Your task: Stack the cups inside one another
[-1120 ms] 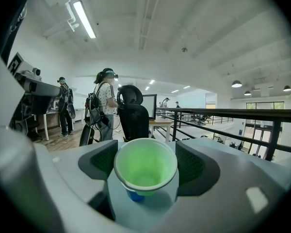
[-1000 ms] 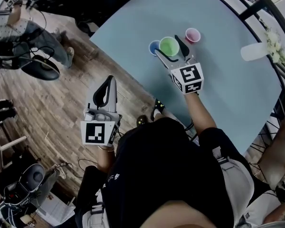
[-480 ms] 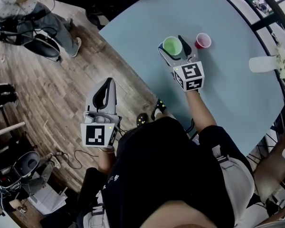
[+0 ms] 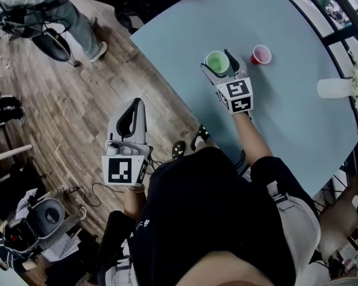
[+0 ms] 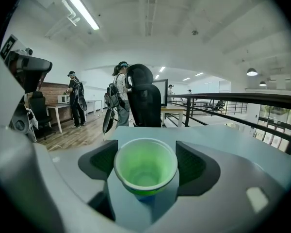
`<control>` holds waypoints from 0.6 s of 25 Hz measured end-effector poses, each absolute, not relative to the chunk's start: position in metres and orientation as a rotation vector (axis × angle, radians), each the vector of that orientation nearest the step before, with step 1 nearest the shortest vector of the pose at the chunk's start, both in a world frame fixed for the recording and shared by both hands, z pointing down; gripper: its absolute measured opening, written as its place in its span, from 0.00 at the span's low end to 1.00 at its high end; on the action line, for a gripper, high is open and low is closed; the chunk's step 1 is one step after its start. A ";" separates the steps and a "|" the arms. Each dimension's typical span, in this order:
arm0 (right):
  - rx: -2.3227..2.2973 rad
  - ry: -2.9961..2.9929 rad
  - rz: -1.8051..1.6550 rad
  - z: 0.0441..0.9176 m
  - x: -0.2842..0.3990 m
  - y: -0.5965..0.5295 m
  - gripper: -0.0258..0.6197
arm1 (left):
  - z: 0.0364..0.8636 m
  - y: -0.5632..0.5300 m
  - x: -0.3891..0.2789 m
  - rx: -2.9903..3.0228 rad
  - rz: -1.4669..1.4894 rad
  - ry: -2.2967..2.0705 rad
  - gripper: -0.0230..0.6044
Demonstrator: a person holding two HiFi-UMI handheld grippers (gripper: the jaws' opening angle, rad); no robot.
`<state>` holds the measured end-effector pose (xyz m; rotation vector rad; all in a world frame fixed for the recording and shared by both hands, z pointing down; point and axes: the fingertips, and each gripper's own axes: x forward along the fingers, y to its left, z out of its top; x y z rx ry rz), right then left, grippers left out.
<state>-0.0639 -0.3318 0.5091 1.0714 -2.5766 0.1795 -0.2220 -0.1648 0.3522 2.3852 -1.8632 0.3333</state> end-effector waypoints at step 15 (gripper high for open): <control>1.045 -2.537 0.240 0.538 -0.067 -0.336 0.61 | 0.354 -0.166 -0.222 2.388 0.317 -1.859 0.02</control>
